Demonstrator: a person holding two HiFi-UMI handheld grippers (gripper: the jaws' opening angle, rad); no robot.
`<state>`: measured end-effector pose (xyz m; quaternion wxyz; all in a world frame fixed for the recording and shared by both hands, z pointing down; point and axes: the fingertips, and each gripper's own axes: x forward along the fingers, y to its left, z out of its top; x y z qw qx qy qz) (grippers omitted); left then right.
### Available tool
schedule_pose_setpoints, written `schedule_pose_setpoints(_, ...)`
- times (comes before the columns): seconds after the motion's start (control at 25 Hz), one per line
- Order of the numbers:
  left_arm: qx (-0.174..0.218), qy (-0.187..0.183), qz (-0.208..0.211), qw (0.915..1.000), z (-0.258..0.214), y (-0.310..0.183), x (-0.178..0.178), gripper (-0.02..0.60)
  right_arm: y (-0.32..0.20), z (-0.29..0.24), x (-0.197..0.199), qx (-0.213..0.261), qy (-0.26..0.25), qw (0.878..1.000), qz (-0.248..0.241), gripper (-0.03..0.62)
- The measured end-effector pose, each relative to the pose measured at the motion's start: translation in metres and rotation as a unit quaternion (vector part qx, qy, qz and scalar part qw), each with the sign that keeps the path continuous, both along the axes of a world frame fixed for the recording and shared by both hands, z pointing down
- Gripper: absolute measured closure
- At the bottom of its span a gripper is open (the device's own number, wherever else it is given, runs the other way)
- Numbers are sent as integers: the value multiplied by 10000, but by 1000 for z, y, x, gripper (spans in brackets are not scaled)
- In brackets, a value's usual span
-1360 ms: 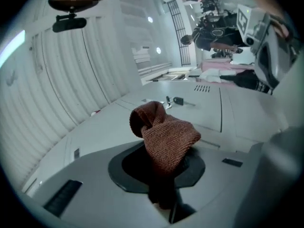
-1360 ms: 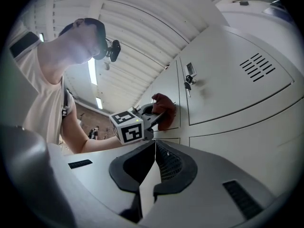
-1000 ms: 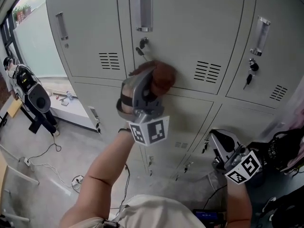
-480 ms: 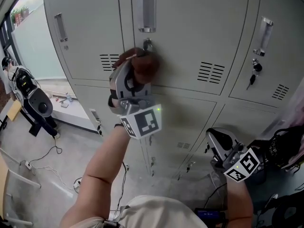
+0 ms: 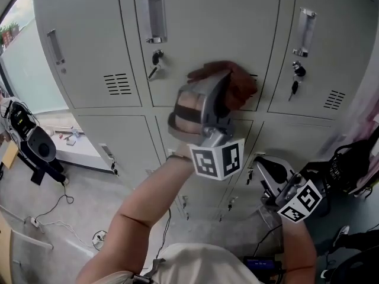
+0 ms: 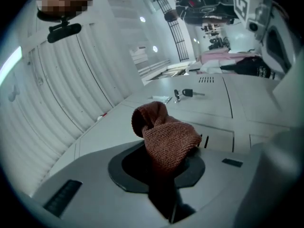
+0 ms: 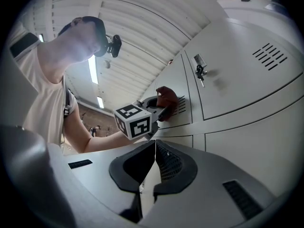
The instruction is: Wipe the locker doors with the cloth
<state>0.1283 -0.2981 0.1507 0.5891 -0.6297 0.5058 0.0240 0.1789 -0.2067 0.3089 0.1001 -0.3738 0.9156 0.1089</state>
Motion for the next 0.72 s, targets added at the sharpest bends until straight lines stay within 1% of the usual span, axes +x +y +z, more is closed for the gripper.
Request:
schedule_pose_setpoints(0.12,-126,-71,279,9995,-12,8,35,509,7,1,11,-13,-12,9999,151,577)
schedule_pose_setpoints(0.24,-163,-193,539,9982,-22,16,68,509,15,1,21,-24,-4,9996,290,577)
schedule_pose_setpoints(0.28,-162,-189,579,9980,-26,18,73,509,18,1,24,-20,-6,9994,339,576)
schedule_pose_setpoints(0.32,-160,-91,587,9981,-31,17,70,509,20,0,28,-12,-15,9993,386,577)
schedule_pose_setpoints(0.36,-165,126,559,9982,-36,15,59,509,22,-1,30,-2,-32,9991,425,576)
schedule_pose_setpoints(0.4,-187,442,496,9976,-40,10,41,509,24,-2,32,0,-52,9990,450,576)
schedule_pose_setpoints(0.48,-263,1129,276,9929,-47,-1,-4,509,25,-1,35,-28,-68,9989,457,576)
schedule_pose_setpoints(0.52,-287,1401,127,9896,-48,-6,-26,509,25,0,36,-48,-57,9990,447,577)
schedule_pose_setpoints(0.64,-396,1929,-255,9801,-48,-18,-81,509,20,2,30,-72,-3,9993,370,577)
schedule_pose_setpoints(0.72,-643,2170,-233,9738,-42,-24,-103,509,17,1,22,-67,17,9996,256,577)
